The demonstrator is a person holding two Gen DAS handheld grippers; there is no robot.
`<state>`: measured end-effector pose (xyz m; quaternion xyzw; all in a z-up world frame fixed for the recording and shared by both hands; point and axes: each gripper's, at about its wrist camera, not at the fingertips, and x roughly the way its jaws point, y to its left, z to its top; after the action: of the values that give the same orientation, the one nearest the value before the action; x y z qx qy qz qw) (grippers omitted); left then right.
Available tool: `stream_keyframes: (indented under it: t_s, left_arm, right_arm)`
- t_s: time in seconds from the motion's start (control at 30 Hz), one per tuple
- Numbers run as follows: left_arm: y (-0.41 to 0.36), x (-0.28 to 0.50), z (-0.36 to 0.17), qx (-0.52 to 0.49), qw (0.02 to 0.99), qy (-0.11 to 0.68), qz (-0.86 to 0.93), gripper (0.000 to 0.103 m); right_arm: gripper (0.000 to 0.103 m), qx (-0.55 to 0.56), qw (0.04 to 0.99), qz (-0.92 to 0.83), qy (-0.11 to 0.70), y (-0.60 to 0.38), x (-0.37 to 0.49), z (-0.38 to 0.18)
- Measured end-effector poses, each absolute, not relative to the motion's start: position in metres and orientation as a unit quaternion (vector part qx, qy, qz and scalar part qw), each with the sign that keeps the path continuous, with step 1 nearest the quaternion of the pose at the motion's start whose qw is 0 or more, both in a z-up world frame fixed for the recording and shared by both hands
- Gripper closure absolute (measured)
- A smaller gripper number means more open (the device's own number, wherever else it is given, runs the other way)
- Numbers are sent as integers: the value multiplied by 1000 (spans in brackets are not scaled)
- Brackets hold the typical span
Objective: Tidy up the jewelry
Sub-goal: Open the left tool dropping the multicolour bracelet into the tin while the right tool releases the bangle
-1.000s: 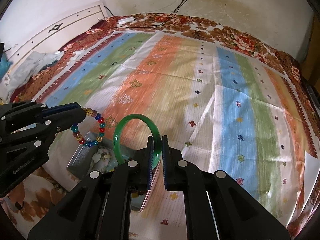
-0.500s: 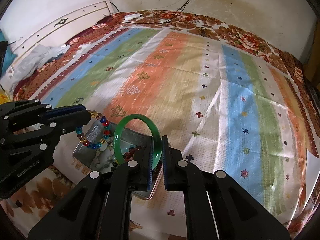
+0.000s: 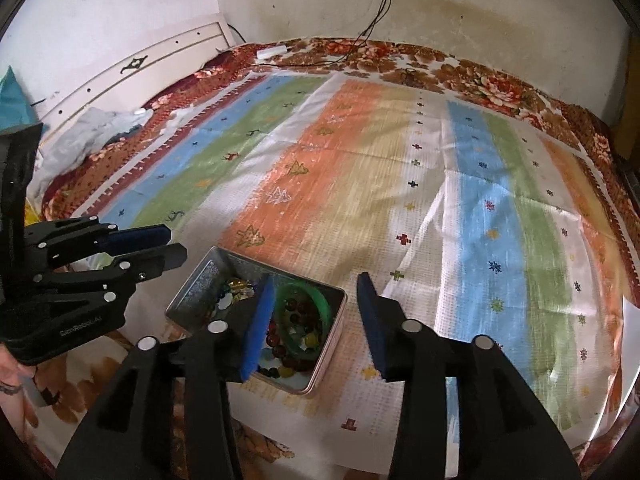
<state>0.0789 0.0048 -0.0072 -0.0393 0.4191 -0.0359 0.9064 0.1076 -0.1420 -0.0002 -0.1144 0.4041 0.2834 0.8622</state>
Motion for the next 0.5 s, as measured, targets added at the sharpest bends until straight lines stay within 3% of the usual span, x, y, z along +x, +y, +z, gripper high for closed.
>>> stream_keyframes:
  t_s: [0.17,0.5]
  left_arm:
    - [5,73,-9,-39,906,420,-36,57]
    - [5,57,-15,-29,904,425,-34,38]
  right_arm:
    - [53,-121,865,275,403,-148,101,-3]
    - [34,-100,864,285,403,-163,88,-5]
